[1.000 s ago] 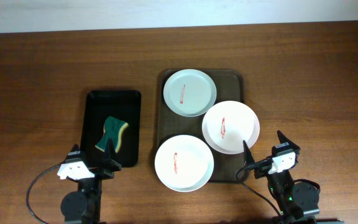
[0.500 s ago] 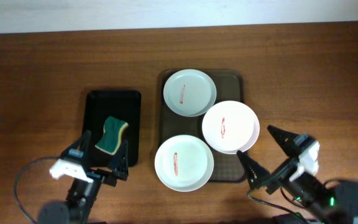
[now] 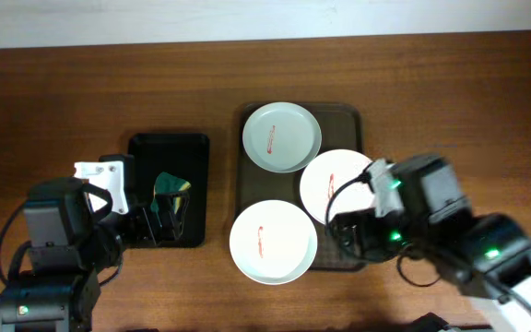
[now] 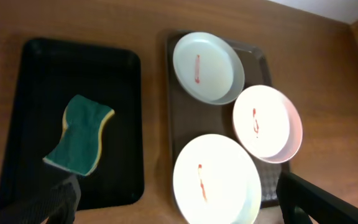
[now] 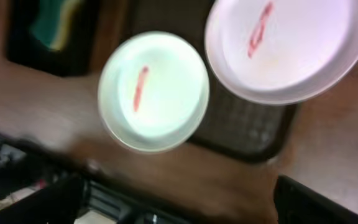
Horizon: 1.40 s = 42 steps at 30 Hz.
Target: Clean dirty plates on tray and stack at the side
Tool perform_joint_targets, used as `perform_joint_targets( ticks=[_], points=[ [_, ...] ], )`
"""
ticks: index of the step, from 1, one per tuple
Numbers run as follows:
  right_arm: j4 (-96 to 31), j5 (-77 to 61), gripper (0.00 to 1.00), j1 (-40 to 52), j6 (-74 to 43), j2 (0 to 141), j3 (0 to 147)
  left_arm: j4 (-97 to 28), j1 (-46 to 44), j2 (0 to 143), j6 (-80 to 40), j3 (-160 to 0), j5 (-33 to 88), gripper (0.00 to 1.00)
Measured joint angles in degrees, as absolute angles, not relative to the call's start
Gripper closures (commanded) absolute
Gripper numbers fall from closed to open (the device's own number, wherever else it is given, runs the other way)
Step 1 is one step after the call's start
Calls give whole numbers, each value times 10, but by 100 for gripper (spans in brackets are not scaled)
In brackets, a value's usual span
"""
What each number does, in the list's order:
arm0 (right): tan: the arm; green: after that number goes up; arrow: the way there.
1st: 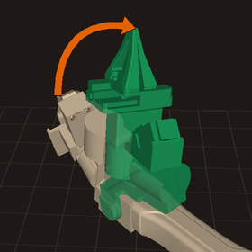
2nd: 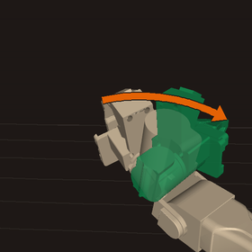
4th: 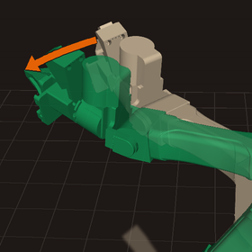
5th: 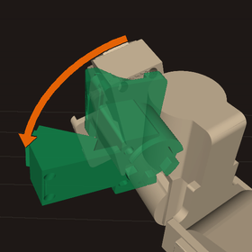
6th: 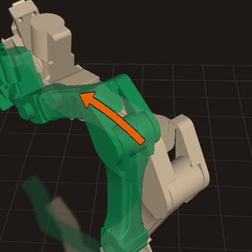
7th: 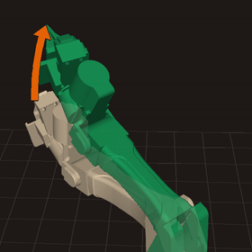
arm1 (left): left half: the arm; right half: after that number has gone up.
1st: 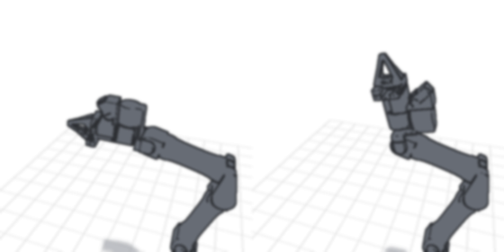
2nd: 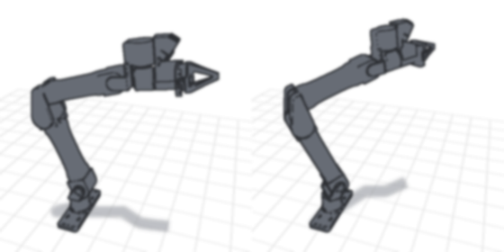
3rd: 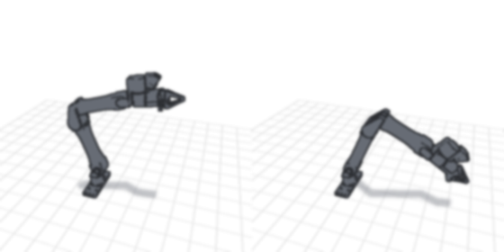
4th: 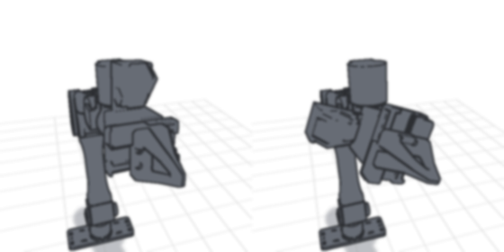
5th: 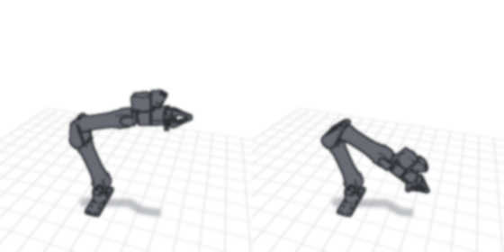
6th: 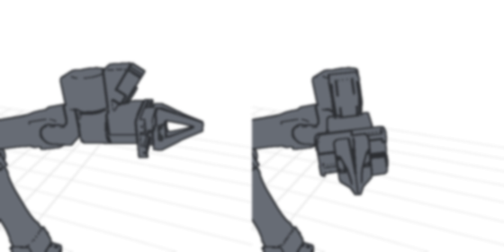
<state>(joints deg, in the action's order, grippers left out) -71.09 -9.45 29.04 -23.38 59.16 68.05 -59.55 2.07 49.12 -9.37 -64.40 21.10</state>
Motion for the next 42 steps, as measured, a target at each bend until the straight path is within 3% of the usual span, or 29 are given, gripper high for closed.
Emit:
perform_joint_targets(
  ticks=[1,2,3,5,12,17,22,28,36,38,42],
  points=[
    [-695,-65,3,321,-279,598,647,-596,21,491,-90,-644,201,1],
    [-677,-49,15,332,-326,615,622,-598,21,491,-89,-644,195,1],
    [-672,-41,16,332,-349,636,616,-609,21,491,-87,-644,192,1],
    [-657,-32,34,333,-375,694,615,-635,21,491,-86,-645,190,1],
    [-664,-41,35,324,-420,834,532,-656,21,491,-85,-645,190,1],
    [-553,-115,44,194,-403,835,413,-656,21,491,-85,-645,190,0],
    [-495,-136,73,148,-385,830,354,-657,21,491,-86,-645,190,0],
    [-492,-114,94,142,-442,820,355,-657,21,491,-85,-645,188,1],
    [-477,-109,96,141,-437,813,356,-658,21,491,-85,-645,188,1],
    [-477,-113,77,141,-449,813,356,-658,21,491,-86,-645,188,1],
    [-482,-119,63,143,-441,807,353,-663,21,491,-81,-645,185,1]
  ],
)
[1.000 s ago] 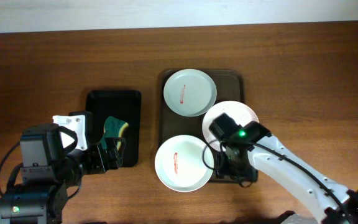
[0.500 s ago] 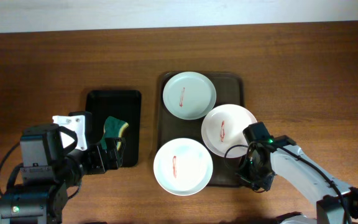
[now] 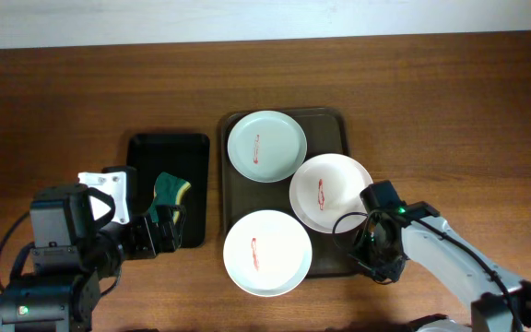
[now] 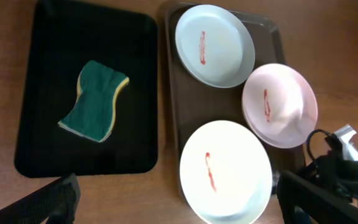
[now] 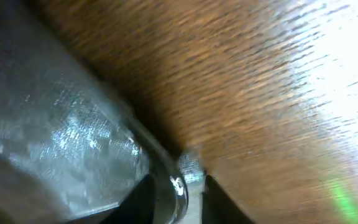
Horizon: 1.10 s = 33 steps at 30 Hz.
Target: Clean dirty plates on tray and stack at the side
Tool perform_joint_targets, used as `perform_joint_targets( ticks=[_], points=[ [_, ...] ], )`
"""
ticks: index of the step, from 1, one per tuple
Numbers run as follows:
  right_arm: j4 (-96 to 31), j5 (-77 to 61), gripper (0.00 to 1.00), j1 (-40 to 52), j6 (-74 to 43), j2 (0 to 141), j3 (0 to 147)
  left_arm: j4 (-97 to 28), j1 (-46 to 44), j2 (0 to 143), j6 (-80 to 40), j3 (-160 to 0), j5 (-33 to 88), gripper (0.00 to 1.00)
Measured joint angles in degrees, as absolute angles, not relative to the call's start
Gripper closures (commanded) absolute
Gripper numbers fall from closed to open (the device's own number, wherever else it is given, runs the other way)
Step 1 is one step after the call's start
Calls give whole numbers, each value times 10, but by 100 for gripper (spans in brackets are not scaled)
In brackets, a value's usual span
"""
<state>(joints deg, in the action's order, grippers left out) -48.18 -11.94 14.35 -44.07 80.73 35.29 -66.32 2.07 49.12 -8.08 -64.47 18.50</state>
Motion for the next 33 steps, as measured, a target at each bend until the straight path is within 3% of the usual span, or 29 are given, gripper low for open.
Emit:
perform_joint_targets(
  ticks=[4,7,8,11,13,14,16,18,22,24,26,28,33],
  points=[
    [-552,-119,59,143,-354,650,416,-668,21,505,-40,-645,156,4],
    [-587,-139,59,143,-277,562,486,-667,7,570,-23,-645,140,21],
    [-588,-145,59,143,-266,548,498,-667,-8,593,-22,-645,139,22],
    [-598,-163,59,143,-248,523,519,-635,-112,733,-32,-648,59,34],
    [-618,-167,59,143,-246,529,520,-582,-151,822,-56,-648,27,46],
    [-624,-169,59,143,-244,534,520,-562,-163,862,-62,-648,21,69],
    [-629,-171,59,143,-242,549,520,-520,-179,930,-73,-648,5,73],
    [-631,-171,59,143,-241,555,520,-499,-182,980,-93,-649,-14,97],
    [-635,-173,59,143,-240,555,520,-468,-183,997,-106,-649,-24,100],
    [-639,-173,59,143,-240,555,520,-467,-184,997,-106,-649,-24,81],
    [-639,-173,59,143,-240,555,520,-453,-184,999,-109,-646,-25,86],
    [-642,-174,59,143,-240,555,520,-444,-184,999,-109,-627,-27,100],
    [-643,-175,59,143,-240,555,520,-437,-185,999,-112,-620,-29,100]
  ],
)
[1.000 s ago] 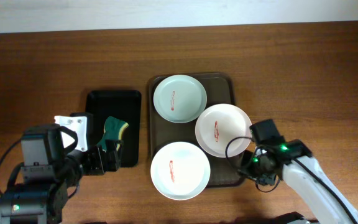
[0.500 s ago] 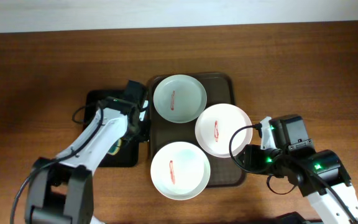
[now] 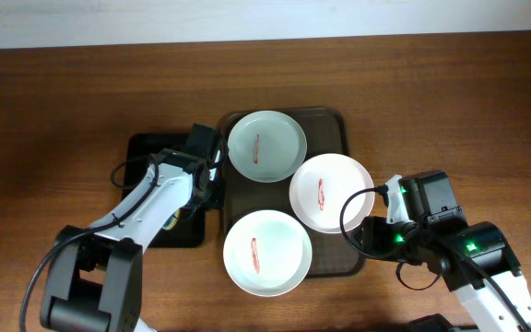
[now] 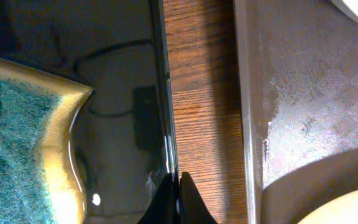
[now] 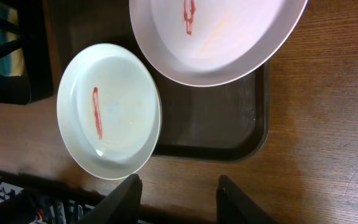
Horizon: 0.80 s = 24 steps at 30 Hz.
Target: Clean dirty plates on tray and stack at the side
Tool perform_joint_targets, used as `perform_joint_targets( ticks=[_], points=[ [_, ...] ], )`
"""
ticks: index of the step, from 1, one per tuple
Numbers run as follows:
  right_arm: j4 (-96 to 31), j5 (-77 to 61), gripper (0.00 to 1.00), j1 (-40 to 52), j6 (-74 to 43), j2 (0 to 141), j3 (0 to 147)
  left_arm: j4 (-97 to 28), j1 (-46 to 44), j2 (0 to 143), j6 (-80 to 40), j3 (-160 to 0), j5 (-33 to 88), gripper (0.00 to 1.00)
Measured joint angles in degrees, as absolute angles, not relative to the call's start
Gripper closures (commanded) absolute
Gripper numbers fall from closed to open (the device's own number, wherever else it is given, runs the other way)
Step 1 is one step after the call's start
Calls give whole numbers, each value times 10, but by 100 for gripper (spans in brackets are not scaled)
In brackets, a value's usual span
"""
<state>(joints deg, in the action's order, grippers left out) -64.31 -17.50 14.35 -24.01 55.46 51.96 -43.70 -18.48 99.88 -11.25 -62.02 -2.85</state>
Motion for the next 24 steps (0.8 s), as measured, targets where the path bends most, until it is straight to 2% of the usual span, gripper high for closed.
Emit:
perform_joint_targets(
  ticks=[14,15,16,17,19,20,22,23,24],
  points=[
    [-643,-175,59,143,-240,555,520,-423,-185,997,-272,-615,-25,100],
    [-643,-175,59,143,-240,555,520,-422,-185,997,-280,-615,-22,88],
    [-643,-175,59,143,-240,555,520,-422,-185,997,-282,-615,-21,82],
    [-643,-175,59,143,-240,555,520,-421,-185,997,-286,-615,-19,81],
    [-643,-175,59,143,-240,555,520,-417,-185,999,-275,-606,-13,71],
    [-643,-175,59,143,-240,555,520,-417,-185,999,-267,-606,-13,72],
    [-643,-175,59,143,-240,555,520,-417,-185,999,-249,-606,-13,66],
    [-643,-175,59,143,-240,555,520,-429,-185,999,-242,-607,-13,57],
    [-643,-175,59,143,-240,555,520,-450,-185,999,-234,-613,-13,42]
  ],
)
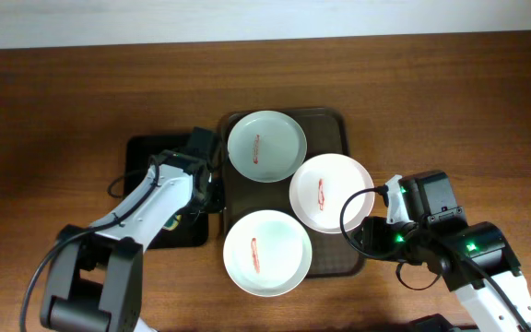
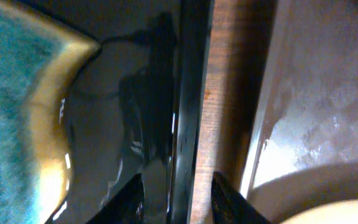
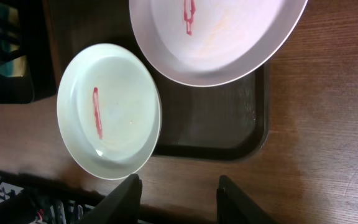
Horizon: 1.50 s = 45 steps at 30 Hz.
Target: Clean dirty plates on tray and stack at the side
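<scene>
Three white plates with red smears lie on the brown tray (image 1: 339,124): a far one (image 1: 265,146), a right one (image 1: 332,192) and a front one (image 1: 267,252). The green and yellow sponge (image 2: 17,112) lies in the black tray (image 1: 150,148). My left gripper (image 1: 212,195) is down at the black tray's right rim (image 2: 188,124), open, one finger on each side of the rim (image 2: 178,202). My right gripper (image 3: 182,199) hangs open over the table beside the brown tray (image 3: 229,130), holding nothing; the front plate (image 3: 109,109) and right plate (image 3: 216,37) lie ahead of it.
A narrow strip of wooden table (image 2: 219,93) separates the two trays. The left arm (image 1: 146,207) lies across the black tray and covers most of the sponge from above. The right arm's body (image 1: 441,231) stands right of the brown tray.
My left gripper was shut at the black tray's right rim; now its fingers are apart, one on each side of that rim. The right gripper, the plates and the brown tray are unchanged.
Both grippers hung open and high, with the brown tray further right. Then the brown tray lay nearer the black tray and my right gripper was shut, low by its right front corner. Later the right gripper was raised and open, and the left was shut at the black tray's rim, where it now stands open.
</scene>
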Tool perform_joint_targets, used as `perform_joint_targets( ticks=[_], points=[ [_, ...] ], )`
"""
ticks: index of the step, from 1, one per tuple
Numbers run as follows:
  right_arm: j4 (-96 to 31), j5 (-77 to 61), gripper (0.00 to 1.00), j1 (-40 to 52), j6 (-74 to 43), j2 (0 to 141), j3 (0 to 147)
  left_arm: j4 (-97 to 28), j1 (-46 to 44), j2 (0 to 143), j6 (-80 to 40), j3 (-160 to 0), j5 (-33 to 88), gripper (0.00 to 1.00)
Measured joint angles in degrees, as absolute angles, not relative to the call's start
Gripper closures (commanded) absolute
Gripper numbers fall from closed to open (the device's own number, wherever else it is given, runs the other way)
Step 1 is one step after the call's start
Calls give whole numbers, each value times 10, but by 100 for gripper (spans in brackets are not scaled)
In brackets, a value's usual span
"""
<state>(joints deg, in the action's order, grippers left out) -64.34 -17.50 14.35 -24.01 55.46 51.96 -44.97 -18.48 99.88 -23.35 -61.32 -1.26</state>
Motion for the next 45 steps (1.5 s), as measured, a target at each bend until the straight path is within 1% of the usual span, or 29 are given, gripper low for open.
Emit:
perform_joint_targets(
  ticks=[1,2,4,5,7,8,9,10,11,12,13,14,15,16,20,23,24,25,27,29,30,31,32,33,35,38,40,42,45],
  points=[
    [-643,-175,59,143,-240,555,520,-486,-185,992,-223,-633,-12,29],
    [-643,-187,58,143,-217,555,520,-514,-185,977,-216,-650,-11,20],
    [-648,-205,58,143,-186,555,520,-554,-178,885,-197,-694,-13,18],
    [-649,-211,58,143,-173,555,520,-573,-161,810,-187,-708,-32,20],
    [-650,-216,58,143,-163,555,520,-611,-116,778,-180,-711,-58,23],
    [-650,-218,58,143,-162,555,520,-606,-89,783,-178,-701,-69,27],
    [-651,-220,58,143,-161,555,520,-586,-72,793,-177,-681,-74,44],
    [-651,-220,58,143,-160,555,520,-552,-58,816,-175,-648,-77,70],
    [-652,-220,58,143,-160,555,520,-526,-50,843,-170,-624,-78,68],
    [-654,-221,58,143,-160,555,520,-496,-41,886,-145,-601,-76,60],
    [-654,-222,58,143,-160,555,520,-481,-40,918,-117,-594,-65,60],
    [-652,-222,58,143,-160,556,520,-462,-41,954,-93,-593,-56,67],
    [-654,-222,58,143,-160,556,520,-445,-41,980,-84,-593,-52,80],
    [-655,-222,58,143,-161,556,520,-434,-41,1002,-77,-594,-51,100],
    [-656,-222,59,143,-160,556,520,-442,-40,1026,-66,-608,-53,100],
    [-658,-222,59,143,-161,556,520,-541,-40,1014,-64,-675,-43,100],
    [-658,-222,58,143,-160,556,520,-545,-40,991,-64,-694,-42,92],
    [-658,-222,58,143,-161,556,520,-553,-40,969,-64,-707,-36,73],
    [-658,-222,58,143,-160,556,520,-548,-40,962,-64,-689,-24,39],
    [-658,-222,58,143,-160,556,520,-491,-41,960,-67,-634,-17,29],
    [-658,-222,58,143,-160,556,520,-446,-41,961,-70,-589,-15,32],
    [-659,-222,58,143,-160,556,520,-412,-40,961,-73,-563,-12,45],
    [-659,-222,58,143,-160,556,520,-367,-41,959,-73,-538,-5,79],
    [-658,-222,58,143,-160,556,520,-331,-41,960,-74,-513,5,100],
    [-658,-222,58,143,-160,556,520,-296,-41,956,-76,-491,17,100],
    [-659,-222,58,143,-160,556,520,-323,-41,956,-76,-499,20,100],
    [-656,-222,58,143,-160,557,520,-431,-41,955,-76,-561,22,100],
    [-656,-221,59,150,-160,565,520,-495,-41,942,-75,-622,33,100],
    [-626,-220,63,224,-163,653,519,-556,-41,846,-75,-680,73,100]
  ],
)
